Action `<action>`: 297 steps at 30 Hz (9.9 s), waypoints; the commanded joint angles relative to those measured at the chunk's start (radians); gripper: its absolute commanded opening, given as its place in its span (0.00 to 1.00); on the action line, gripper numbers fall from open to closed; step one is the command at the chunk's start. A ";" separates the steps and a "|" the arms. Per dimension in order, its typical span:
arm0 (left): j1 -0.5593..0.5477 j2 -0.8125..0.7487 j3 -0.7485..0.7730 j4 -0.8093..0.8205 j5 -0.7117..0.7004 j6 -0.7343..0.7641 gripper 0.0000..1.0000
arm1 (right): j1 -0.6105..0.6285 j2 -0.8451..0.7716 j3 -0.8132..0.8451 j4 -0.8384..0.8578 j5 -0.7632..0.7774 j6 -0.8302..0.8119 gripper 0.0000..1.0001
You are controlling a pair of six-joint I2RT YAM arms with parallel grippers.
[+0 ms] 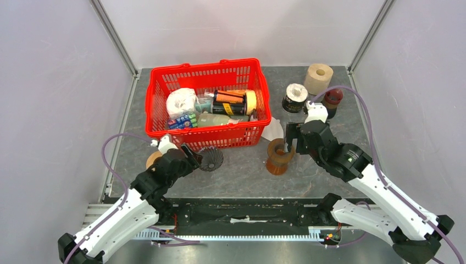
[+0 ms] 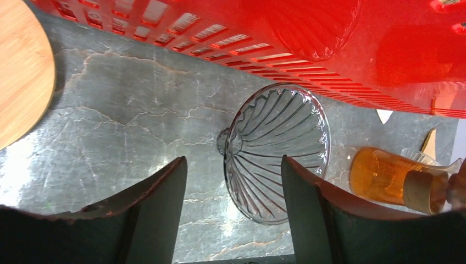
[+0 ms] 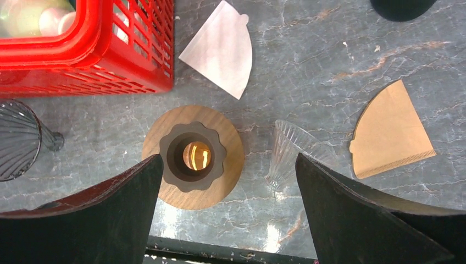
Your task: Place the coffee filter in the dripper
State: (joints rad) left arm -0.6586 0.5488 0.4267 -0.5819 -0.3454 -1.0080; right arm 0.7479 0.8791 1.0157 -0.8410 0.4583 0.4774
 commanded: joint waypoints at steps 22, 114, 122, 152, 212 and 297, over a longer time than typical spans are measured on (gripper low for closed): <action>-0.079 0.236 -0.015 0.132 -0.093 -0.035 0.31 | -0.004 -0.097 -0.031 0.043 0.102 0.052 0.97; -0.352 1.093 0.994 0.170 0.279 0.279 0.02 | -0.185 0.095 0.025 0.002 -0.209 0.118 0.63; -0.356 1.104 1.000 0.121 0.287 0.231 0.02 | -0.272 0.156 0.035 0.030 -0.382 0.090 0.41; -0.409 1.105 0.923 0.033 0.203 0.134 0.02 | -0.288 0.342 -0.102 -0.145 -0.326 0.061 0.00; -0.485 1.169 1.067 -0.068 0.166 0.055 0.17 | -0.297 0.299 0.061 -0.176 -0.404 0.036 0.04; -0.375 -0.003 0.309 -0.127 -0.337 0.095 0.92 | -0.354 1.087 0.244 0.410 -0.187 -0.126 0.85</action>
State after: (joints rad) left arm -1.0382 0.5232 0.7185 -0.7654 -0.6762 -0.8932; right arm 0.3843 1.9137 1.2427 -0.4191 0.1982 0.3511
